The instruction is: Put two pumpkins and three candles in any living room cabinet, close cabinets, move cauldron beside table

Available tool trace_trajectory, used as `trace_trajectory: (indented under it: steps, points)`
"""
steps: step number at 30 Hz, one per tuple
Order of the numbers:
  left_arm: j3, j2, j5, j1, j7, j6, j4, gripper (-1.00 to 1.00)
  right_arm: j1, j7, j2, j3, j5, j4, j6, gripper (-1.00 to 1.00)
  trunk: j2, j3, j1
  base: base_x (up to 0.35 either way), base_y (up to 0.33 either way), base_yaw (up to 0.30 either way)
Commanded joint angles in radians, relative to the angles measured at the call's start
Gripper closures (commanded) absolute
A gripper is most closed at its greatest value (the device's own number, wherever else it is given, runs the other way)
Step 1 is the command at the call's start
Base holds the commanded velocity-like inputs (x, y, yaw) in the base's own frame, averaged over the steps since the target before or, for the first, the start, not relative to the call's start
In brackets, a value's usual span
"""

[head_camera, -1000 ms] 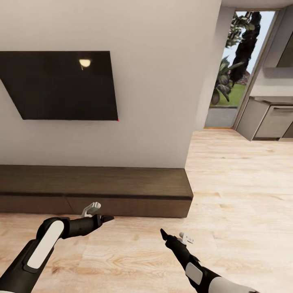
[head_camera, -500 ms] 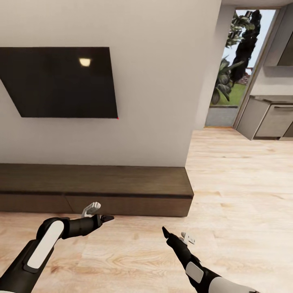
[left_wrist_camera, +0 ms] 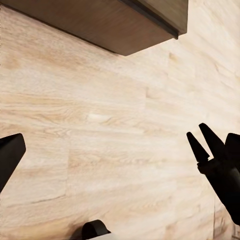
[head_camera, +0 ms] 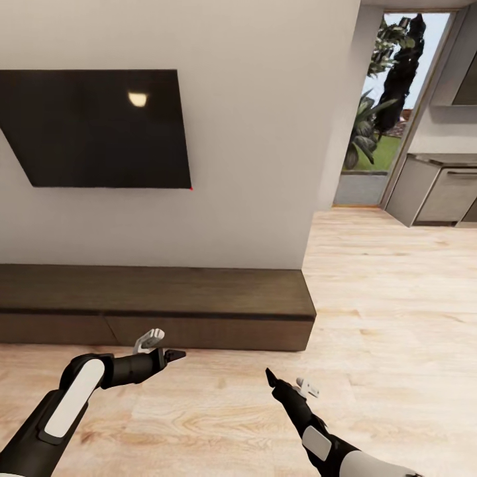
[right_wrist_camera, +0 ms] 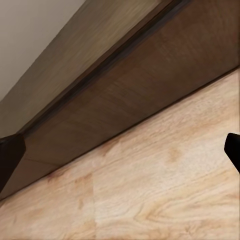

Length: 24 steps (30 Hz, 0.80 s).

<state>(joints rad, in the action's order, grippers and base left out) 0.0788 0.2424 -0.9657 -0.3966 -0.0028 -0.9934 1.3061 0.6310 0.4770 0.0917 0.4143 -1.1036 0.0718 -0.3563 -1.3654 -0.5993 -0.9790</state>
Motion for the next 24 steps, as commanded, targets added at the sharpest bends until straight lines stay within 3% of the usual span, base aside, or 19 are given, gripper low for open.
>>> trace_trajectory:
  steps: [1, 24]
  points:
    - [0.002, 0.000, 0.000, -0.001, 0.000, -0.002, 0.001, -1.00, 0.001, 0.007, 0.000, 0.008, -0.011, -0.002, -0.004, -1.00, -0.008, -0.004, -0.004, 0.000, 0.000, 0.000]
    - [0.002, 0.001, -0.001, -0.001, 0.000, -0.002, 0.001, -1.00, 0.001, 0.015, 0.000, 0.008, -0.013, 0.000, -0.003, -1.00, -0.169, -0.076, -0.092, 0.000, 0.000, 0.000]
